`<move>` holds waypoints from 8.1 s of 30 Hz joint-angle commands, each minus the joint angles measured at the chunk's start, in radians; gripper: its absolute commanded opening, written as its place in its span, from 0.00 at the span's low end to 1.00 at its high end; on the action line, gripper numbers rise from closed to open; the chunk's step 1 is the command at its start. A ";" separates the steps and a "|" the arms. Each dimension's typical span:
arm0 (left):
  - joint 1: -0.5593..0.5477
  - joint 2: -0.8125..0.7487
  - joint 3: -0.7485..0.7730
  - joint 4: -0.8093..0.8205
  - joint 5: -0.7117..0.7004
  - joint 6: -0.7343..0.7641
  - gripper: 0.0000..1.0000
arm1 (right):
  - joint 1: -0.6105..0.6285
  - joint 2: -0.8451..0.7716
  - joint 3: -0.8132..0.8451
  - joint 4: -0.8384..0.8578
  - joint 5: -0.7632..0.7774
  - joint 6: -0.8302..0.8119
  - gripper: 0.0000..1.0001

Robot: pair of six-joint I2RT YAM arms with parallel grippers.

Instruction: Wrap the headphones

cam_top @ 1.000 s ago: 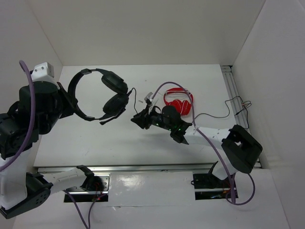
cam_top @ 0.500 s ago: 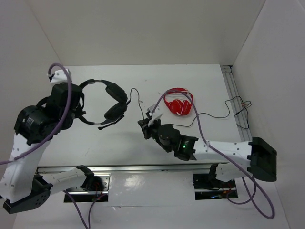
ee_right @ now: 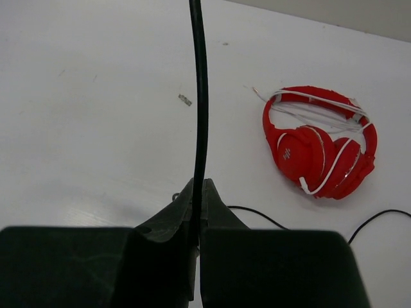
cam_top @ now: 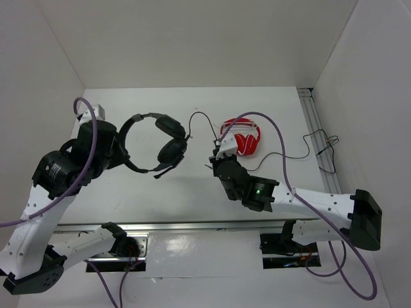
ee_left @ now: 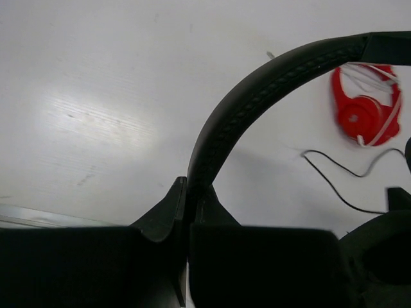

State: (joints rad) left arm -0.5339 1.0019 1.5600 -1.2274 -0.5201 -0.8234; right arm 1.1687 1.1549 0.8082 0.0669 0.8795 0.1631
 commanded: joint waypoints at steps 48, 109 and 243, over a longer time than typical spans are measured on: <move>0.005 -0.272 -0.517 0.417 -0.143 -0.662 0.00 | 0.141 0.383 0.035 0.551 -0.821 -0.049 0.04; -0.027 0.152 -0.442 0.332 0.135 0.314 0.00 | 0.252 0.329 0.468 -0.370 0.001 -0.376 0.03; 0.187 0.257 0.278 0.175 0.222 -0.016 0.00 | -0.184 0.132 -0.380 0.702 -1.053 0.059 0.00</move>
State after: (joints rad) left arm -0.4171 1.2304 1.8069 -1.3083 -0.3252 -0.7353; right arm 0.9161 1.2919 0.4324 0.8078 -0.2539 0.2226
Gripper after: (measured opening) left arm 0.096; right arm 0.028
